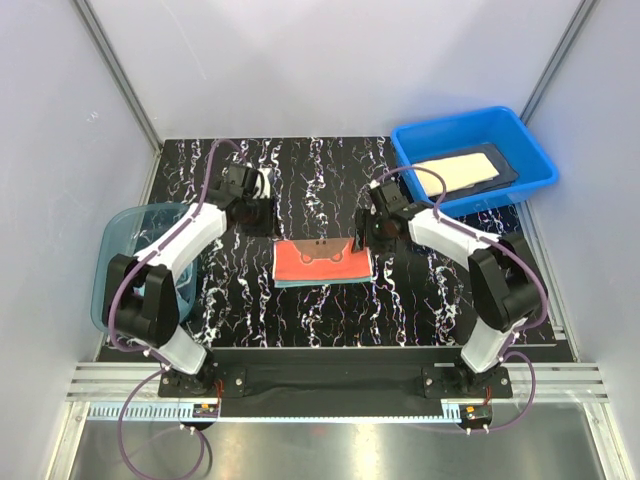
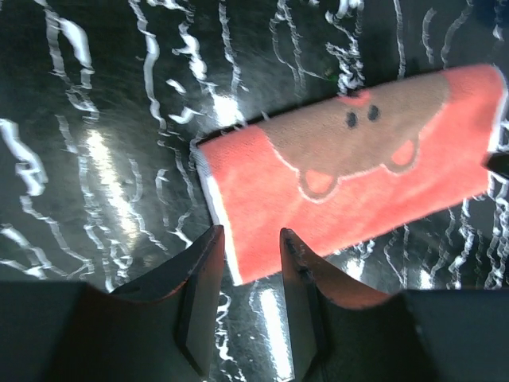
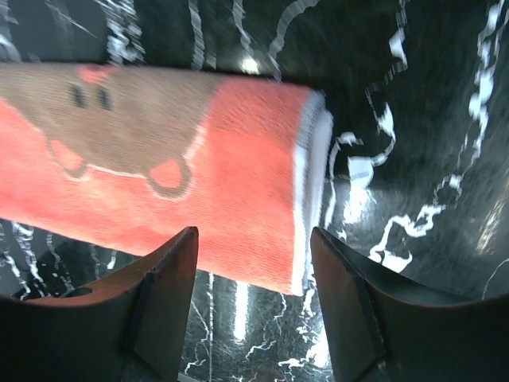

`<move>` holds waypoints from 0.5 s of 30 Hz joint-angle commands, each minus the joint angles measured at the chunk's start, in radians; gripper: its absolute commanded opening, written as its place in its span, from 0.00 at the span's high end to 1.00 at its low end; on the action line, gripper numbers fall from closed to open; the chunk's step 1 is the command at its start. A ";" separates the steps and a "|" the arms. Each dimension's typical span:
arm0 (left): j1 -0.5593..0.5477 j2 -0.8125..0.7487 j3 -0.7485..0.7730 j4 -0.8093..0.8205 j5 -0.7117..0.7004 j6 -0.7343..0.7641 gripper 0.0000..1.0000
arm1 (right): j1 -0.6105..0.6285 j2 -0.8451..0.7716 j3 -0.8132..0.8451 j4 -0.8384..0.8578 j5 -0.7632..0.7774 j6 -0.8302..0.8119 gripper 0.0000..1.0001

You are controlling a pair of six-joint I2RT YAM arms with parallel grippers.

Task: Fold and stack the towels
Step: Neatly place the folded towel into the bin

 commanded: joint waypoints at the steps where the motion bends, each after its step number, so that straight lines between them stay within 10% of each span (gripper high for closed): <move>1: 0.005 0.013 -0.089 0.055 0.123 -0.018 0.61 | 0.001 0.004 -0.041 0.052 -0.013 0.073 0.34; 15: 0.022 -0.077 -0.106 0.056 0.086 -0.006 0.61 | 0.001 0.090 -0.127 0.120 -0.071 0.074 0.44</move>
